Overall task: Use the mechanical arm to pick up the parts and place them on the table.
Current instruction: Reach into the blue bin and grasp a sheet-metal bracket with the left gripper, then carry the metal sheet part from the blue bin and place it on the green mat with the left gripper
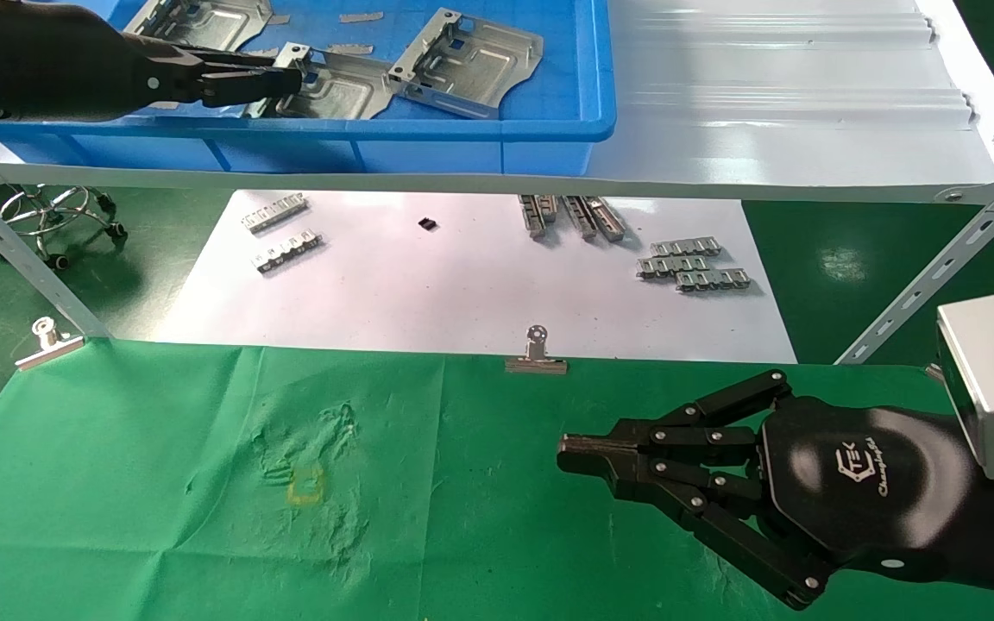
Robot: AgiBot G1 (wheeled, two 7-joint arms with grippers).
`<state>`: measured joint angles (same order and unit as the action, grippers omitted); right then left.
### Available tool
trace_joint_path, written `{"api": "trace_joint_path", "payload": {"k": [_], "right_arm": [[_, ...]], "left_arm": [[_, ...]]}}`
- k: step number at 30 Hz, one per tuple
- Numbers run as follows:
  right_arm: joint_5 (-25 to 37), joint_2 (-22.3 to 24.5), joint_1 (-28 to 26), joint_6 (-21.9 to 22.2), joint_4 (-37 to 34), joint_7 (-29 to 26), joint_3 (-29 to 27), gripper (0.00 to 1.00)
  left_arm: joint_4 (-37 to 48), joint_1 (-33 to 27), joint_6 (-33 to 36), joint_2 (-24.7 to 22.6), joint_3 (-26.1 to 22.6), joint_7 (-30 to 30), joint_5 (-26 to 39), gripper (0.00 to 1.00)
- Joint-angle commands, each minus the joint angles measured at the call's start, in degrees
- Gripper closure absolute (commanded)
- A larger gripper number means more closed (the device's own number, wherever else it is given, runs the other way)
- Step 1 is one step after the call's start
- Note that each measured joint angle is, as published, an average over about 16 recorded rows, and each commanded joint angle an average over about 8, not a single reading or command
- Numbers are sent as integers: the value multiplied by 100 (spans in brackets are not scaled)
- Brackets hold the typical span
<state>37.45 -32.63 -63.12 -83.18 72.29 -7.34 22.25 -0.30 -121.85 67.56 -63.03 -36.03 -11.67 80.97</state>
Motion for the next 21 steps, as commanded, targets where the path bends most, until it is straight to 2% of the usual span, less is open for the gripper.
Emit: {"api": "trace_joint_path", "payload": {"k": [1,12,21], "right_arm": [[0,0,0,0,0,0,0,100],[0,0,0,0,0,0,0,100],[0,0,0,0,0,0,1,100]], "left_arm": [[-13,1,-8,9,3,27,-4,100],[-118,-12,10,143,185,284,-262,100],[-460,-23,520,425,518,964,-750,100]]}}
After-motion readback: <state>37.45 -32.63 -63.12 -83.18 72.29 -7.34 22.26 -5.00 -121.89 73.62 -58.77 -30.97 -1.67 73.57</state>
